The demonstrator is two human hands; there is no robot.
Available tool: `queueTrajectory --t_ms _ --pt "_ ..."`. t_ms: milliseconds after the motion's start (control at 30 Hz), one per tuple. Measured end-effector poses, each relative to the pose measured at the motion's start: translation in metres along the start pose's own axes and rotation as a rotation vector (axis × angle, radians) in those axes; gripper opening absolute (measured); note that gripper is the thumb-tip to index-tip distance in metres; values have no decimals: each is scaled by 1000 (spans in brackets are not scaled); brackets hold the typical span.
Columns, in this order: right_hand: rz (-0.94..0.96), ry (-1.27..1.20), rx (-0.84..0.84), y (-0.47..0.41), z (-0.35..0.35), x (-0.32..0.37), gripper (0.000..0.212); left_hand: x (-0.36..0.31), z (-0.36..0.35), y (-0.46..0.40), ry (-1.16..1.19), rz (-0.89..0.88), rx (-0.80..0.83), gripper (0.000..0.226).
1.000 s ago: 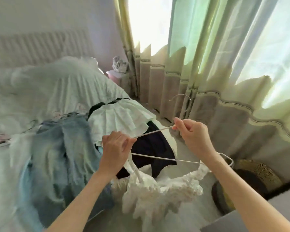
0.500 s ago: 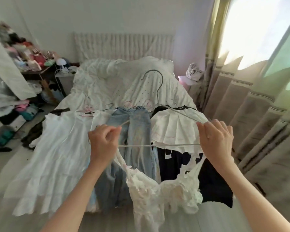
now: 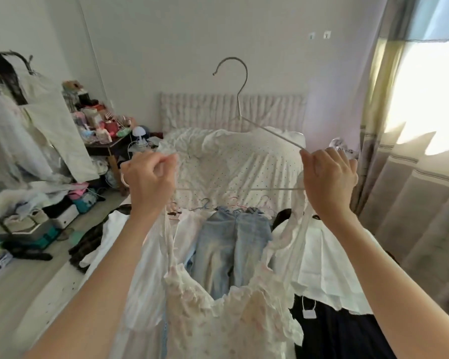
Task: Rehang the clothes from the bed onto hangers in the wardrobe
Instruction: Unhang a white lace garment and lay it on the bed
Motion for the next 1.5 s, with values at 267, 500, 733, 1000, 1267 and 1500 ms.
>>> queueTrajectory --t_ms 267,500,733,1000,1267,1500 --pt "-7 -153 -2 -81 -77 -24 36 26 -45 -91 -38 -97 -8 32" --pt "-3 -222 -34 -166 -157 -61 43 58 -115 -185 -55 -104 -44 35" --pt "-173 -232 289 -158 -297 -139 32 159 -238 -214 -167 20 209 36" --pt "-419 -232 840 -41 -472 -234 27 314 -383 -154 -511 296 704 37" --pt "-638 -194 1057 50 -590 -298 27 429 -486 -111 -508 436 895 28" --pt "-823 -159 1200 127 -646 -329 24 502 -545 -47 -588 504 1012 26"
Point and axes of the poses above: each hand's wrist, its own y-axis away from the middle knuckle, its own z-axis out of the back of the hand, x = y × z, the point moved 5 cm from there along -y, towards the middle knuckle, and after that the axes turned 8 degrees about x, right-handed, at the moved point
